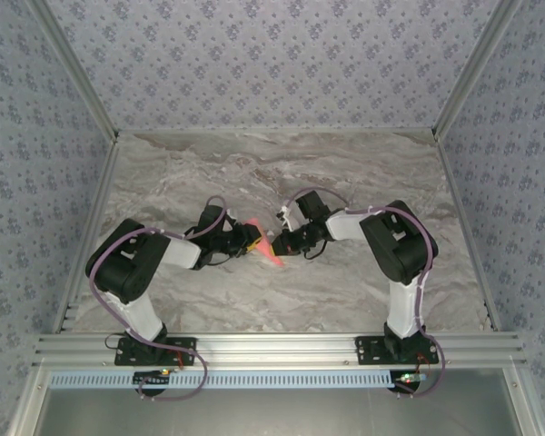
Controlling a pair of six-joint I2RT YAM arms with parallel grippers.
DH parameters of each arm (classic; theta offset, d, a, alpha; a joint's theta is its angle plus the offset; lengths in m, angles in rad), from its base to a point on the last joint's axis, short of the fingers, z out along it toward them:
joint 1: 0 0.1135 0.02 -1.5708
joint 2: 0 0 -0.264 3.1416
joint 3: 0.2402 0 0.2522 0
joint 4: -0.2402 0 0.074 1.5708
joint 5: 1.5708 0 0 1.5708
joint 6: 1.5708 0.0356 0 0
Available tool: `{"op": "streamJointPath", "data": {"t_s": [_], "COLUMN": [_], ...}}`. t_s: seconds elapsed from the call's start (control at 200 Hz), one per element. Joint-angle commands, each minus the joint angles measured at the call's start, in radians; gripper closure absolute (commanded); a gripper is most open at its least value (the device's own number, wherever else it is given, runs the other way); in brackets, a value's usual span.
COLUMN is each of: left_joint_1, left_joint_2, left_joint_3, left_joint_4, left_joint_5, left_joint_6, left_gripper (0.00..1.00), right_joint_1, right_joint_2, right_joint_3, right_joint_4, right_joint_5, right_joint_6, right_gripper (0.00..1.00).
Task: Fold a paper plane with a square sheet of paper (pick it up from the middle)
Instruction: Fold the wing for the fifth time at the center of the table.
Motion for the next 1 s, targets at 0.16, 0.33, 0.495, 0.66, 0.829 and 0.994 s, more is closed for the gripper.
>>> {"op": "streamJointPath", "data": {"t_s": [0.16,0.33,0.495,0.66,0.829,0.994], "left_joint_1": [-0.014,-0.031,-0.046,-0.046,-0.046,-0.046], "left_joint_2": [-0.062,-0.072,-0.049,-0.012,0.008,0.012], "left_joint_3": [-0.021,-0.029,-0.011,0.003,0.016,0.02], "left_joint_4": [0.011,0.013,-0.011,-0.012,-0.024,-0.023], "left_joint_5": [0.027,0.027,0.024,0.023,0.02,0.019], "left_joint_6": [0.033,0.042,0.055,0.049,0.049,0.049], "left_gripper": [0.72,0.72,0.72,0.73,0.74,0.74], "right_joint_1": [0.01,0.009,0.01,0.009,0.007,0.006], "right_joint_2": [0.029,0.031,0.033,0.023,-0.024,-0.052], "right_joint_3": [0.026,0.028,0.029,0.032,0.036,0.043], "right_joint_4": [-0.061,-0.065,-0.064,-0.082,-0.089,-0.171], "right_joint_5": [0.027,0.031,0.034,0.033,-0.012,0.006], "right_joint_6": [-0.015,-0.015,-0.012,-0.018,0.002,-0.025], "right_gripper": [0.94,0.93,0.92,0.91,0.87,0.83]}}
